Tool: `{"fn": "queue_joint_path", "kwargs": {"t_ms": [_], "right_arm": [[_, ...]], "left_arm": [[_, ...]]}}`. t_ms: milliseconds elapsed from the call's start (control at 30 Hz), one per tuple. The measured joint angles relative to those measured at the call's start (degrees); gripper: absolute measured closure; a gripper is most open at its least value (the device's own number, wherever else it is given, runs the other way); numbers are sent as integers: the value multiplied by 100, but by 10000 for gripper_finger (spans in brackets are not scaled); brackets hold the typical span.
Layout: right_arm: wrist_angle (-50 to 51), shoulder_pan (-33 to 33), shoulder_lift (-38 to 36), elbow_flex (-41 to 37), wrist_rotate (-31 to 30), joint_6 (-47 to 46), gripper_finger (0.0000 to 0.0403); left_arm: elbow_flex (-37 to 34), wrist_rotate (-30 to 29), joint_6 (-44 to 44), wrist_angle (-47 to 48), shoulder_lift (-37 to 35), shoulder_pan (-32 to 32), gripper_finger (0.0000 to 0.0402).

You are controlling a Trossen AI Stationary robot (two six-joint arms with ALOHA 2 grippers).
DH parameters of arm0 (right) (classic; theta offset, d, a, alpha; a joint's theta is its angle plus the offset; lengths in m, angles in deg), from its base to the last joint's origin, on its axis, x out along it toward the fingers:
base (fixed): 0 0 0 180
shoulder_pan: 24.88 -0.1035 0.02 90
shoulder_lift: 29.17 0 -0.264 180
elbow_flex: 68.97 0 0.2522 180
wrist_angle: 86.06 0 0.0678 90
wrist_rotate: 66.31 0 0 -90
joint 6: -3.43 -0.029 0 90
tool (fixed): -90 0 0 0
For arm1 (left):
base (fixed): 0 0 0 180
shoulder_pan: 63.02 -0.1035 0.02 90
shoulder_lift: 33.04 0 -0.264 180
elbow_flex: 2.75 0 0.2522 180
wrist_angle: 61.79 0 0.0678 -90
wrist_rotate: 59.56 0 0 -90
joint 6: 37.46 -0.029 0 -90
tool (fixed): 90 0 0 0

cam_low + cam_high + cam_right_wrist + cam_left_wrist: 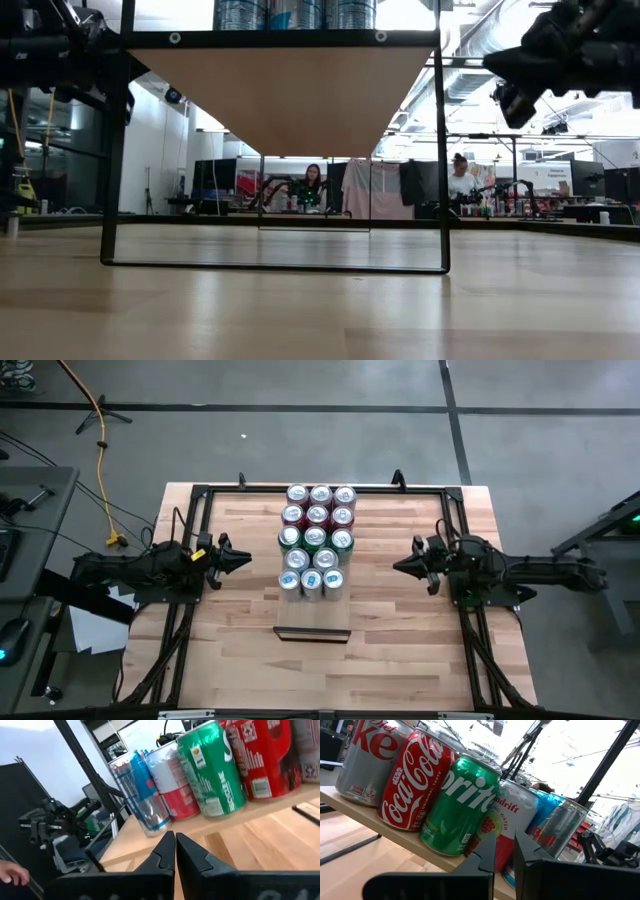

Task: Place canned beverage on shelf
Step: Return to Home Position

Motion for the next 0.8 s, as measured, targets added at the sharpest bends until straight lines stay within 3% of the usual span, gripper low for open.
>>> {"fn": "queue_joint_path", "kwargs": {"t_ms": [200, 367, 500, 600, 800], "right_arm": [[52, -4, -845, -500, 47, -255, 403], [904, -4, -1403, -535, -292, 121, 403], [1831, -4, -1482, -535, -937, 204, 403], [1904, -4, -1386, -532, -1285, 204, 403], [1939, -4, -1351, -531, -1349, 204, 403]], "left_arm": [[0, 0, 0, -2, 0, 0, 401], [2, 0, 0, -4, 0, 0, 401], [4, -2, 0, -4, 0, 2, 401], [4, -2, 0, -4, 0, 2, 401], [4, 0, -2, -4, 0, 2, 401]]}}
